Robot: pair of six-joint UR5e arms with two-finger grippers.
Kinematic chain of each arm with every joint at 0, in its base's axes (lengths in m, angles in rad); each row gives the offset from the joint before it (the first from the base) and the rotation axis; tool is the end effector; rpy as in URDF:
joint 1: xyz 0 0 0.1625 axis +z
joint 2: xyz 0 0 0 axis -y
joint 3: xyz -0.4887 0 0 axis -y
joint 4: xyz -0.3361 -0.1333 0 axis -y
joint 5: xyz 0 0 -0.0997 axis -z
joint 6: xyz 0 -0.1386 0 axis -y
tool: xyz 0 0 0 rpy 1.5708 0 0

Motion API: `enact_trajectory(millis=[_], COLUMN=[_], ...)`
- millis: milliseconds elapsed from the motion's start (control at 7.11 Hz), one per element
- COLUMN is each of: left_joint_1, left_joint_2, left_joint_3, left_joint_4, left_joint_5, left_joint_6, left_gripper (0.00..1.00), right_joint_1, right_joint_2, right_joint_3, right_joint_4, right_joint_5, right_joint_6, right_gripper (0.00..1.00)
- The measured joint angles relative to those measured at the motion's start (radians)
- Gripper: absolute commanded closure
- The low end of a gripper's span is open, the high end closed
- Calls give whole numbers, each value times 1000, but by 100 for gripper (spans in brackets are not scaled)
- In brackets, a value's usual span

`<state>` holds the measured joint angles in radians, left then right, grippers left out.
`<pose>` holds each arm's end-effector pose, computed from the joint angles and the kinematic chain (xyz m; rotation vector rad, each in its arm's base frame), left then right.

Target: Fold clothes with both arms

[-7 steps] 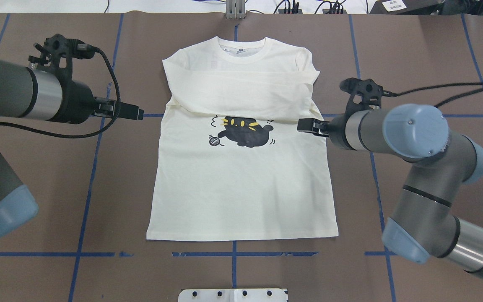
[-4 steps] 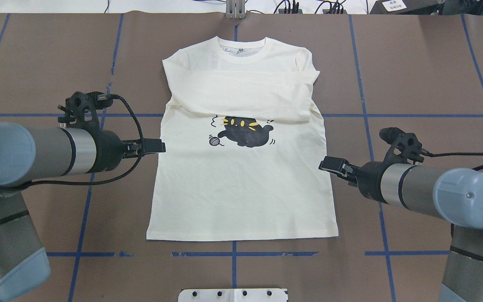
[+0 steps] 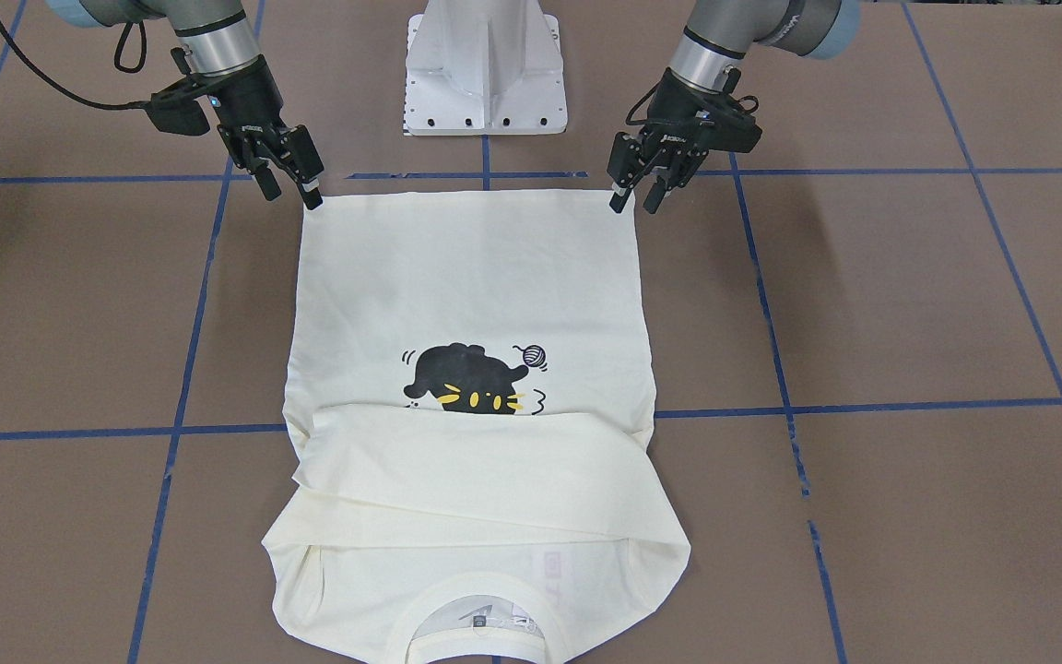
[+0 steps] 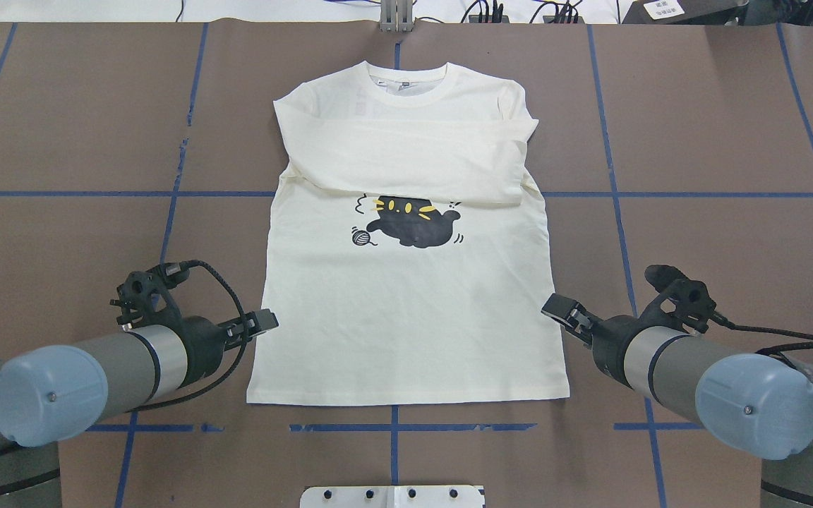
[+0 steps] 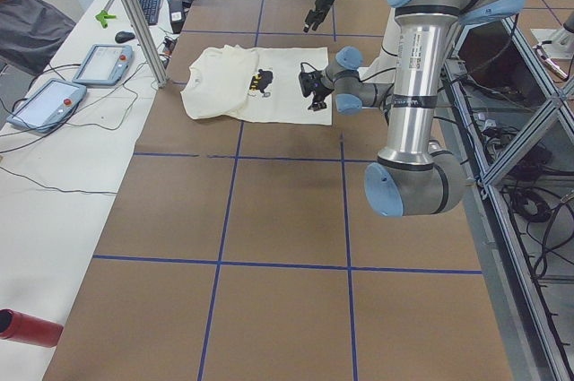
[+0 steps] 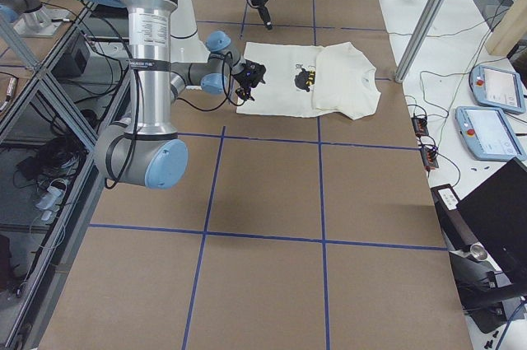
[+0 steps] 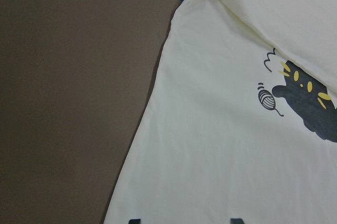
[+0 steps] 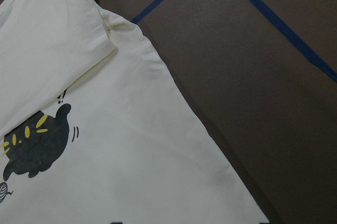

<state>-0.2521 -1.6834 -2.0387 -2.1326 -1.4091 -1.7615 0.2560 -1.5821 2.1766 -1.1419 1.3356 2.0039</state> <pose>0.4471 -0.2759 0.4299 0.1806 1.1472 -0.4848 -0.3836 -0.2716 0.4479 0.1265 -1.0601 0.7446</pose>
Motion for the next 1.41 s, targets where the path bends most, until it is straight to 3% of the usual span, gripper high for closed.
enact_trajectory(millis=[844,1407], left_joint_1=[79,107], left_joint_2=[20,18], left_joint_3=[62,63], left_joint_4=[12,13], left_joint_5=[10,10], left_joint_6=[-6,-5], left_gripper=[43,49], right_joint_1=[-24,-47], right_joint_2=[22,22], right_joint_3=[-4,-5], right_joint_4=[-4,-4], right_joint_5=[-45,-78], right_joint_6=[13,15], right_gripper=[2,2])
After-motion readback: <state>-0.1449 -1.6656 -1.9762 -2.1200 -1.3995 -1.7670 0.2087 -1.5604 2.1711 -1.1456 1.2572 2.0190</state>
